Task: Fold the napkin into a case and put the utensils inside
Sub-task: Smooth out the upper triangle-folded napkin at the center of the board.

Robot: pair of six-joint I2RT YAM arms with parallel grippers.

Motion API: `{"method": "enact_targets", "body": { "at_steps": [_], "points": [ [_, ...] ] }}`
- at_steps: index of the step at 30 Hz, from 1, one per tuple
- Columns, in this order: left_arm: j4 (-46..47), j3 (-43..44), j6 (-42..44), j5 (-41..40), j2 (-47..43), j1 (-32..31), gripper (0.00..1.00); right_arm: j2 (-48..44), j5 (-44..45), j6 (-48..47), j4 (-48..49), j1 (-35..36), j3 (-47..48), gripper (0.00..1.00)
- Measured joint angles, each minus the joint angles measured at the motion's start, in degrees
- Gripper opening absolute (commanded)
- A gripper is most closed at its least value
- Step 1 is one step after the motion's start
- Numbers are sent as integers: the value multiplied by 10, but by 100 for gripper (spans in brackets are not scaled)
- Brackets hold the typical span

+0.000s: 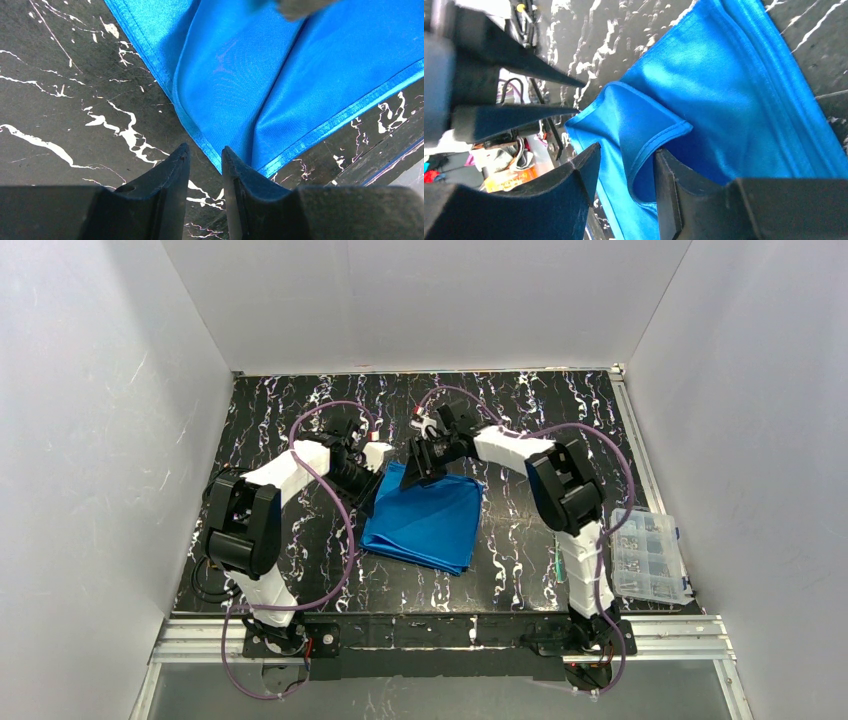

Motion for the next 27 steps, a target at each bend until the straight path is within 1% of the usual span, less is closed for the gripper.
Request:
{"method": "enact_targets", "body": {
  "at_steps": [3, 6, 10, 16, 20, 27],
  "points": [
    [0, 0, -2, 0, 0, 3, 28, -59, -3, 8, 60, 0, -70, 50],
    [0, 0, -2, 2, 0, 4, 28, -104, -9, 20, 129, 0, -117, 50],
    [-3, 7, -5, 3, 0, 7, 28, -126, -16, 31, 192, 0, -138, 50],
    [-3, 12, -8, 4, 0, 7, 28, -106, -17, 34, 201, 0, -128, 51],
    [-3, 12, -8, 4, 0, 7, 28, -81, -19, 35, 201, 0, -109, 50],
    [-3, 12, -8, 4, 0, 8, 28, -82, -65, 40, 209, 0, -95, 47]
  ]
}}
